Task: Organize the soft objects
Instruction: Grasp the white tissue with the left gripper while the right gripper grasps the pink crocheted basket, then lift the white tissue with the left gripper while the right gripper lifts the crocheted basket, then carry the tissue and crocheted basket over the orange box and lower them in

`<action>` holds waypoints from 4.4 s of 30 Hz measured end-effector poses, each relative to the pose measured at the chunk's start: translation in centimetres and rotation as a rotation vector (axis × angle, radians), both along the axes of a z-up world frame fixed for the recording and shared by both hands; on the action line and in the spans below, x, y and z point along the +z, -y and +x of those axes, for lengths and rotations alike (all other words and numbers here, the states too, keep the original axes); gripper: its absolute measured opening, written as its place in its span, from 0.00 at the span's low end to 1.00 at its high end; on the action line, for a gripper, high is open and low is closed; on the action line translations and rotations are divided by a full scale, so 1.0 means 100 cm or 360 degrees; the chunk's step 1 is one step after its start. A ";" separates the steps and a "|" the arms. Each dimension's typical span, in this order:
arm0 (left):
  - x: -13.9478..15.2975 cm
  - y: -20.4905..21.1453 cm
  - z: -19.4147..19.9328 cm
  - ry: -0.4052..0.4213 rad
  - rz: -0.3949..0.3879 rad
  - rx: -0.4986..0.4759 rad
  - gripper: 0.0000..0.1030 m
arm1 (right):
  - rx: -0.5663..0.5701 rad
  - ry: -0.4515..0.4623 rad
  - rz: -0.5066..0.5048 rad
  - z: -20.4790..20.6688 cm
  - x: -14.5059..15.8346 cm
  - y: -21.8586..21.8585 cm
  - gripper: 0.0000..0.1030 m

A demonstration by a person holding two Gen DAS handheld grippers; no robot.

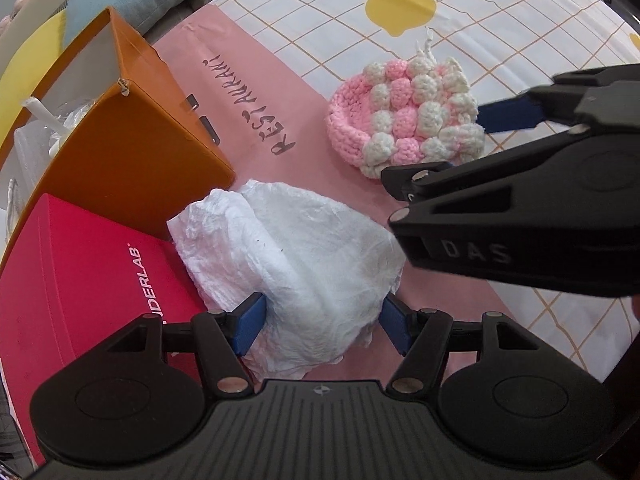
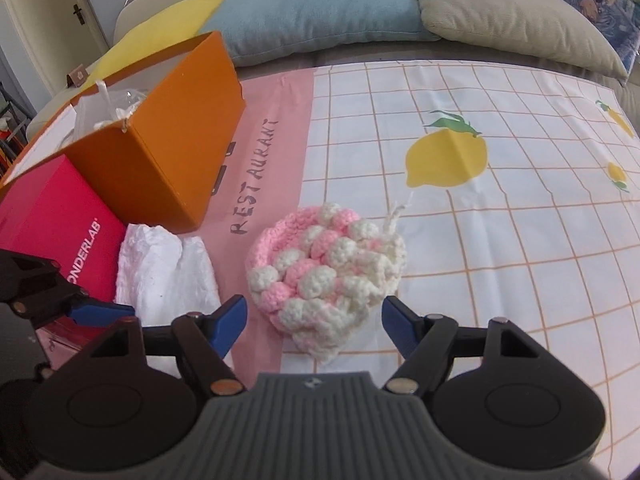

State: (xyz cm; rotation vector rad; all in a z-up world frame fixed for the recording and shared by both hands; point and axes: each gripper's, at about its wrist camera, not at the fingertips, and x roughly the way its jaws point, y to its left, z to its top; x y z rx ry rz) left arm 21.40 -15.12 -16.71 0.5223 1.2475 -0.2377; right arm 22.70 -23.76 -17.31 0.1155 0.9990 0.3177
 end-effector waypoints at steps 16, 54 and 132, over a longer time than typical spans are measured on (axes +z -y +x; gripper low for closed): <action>0.012 -0.009 -0.015 0.0211 -0.0144 -0.0076 0.21 | -0.0001 0.0074 -0.0051 -0.024 0.013 0.006 0.31; 0.016 -0.072 -0.086 0.0021 -0.0855 0.0545 0.83 | 0.0010 -0.0098 -0.0238 -0.122 0.046 0.027 0.71; 0.175 -0.239 0.002 0.0895 -0.0858 0.0704 0.28 | 0.0434 0.0597 0.0010 0.010 0.205 -0.174 0.33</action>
